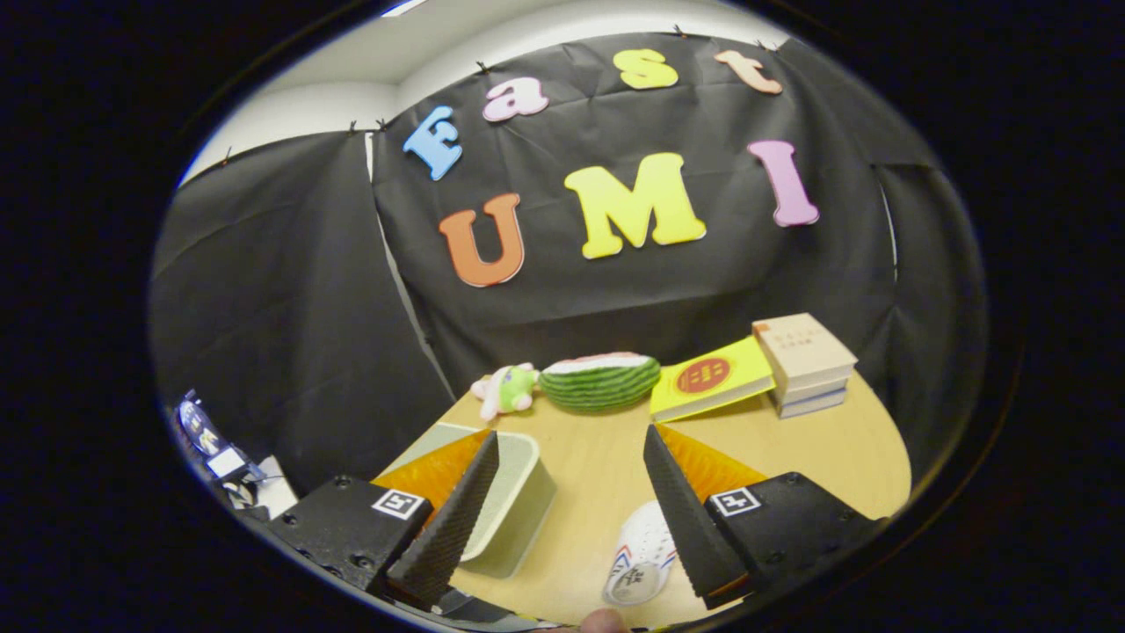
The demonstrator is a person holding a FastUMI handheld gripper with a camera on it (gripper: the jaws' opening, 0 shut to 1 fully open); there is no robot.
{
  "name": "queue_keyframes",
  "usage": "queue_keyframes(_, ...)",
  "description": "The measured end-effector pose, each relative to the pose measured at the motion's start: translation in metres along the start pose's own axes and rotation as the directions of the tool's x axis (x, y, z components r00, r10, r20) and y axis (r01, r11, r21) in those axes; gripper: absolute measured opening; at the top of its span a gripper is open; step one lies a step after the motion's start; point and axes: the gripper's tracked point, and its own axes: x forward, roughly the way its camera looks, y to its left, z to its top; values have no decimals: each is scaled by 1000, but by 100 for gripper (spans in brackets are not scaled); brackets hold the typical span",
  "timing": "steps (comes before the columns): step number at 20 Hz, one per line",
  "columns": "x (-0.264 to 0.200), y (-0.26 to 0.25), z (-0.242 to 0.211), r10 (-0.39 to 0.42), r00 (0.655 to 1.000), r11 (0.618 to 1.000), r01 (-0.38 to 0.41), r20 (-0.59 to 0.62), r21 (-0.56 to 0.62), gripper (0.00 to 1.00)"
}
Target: Open the storage box then place both shoes into the box .Put the left shoe in first, then the right shoe, with the right side of both shoes facing outward in a uniform manner.
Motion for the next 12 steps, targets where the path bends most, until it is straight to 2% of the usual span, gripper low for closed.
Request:
queue_keyframes(3, 17, 21, -38, 94, 990, 994, -88, -101, 58, 100)
queue_keyframes(6, 35, 38, -79, 176, 959, 978, -146, -221, 147, 100)
queue_keyframes(8, 45, 49, -105, 230, 929, 965, -178, -289, 194, 98)
queue_keyframes(12, 52, 71, -138, 366, 855, 906, -237, -369, 351, 83)
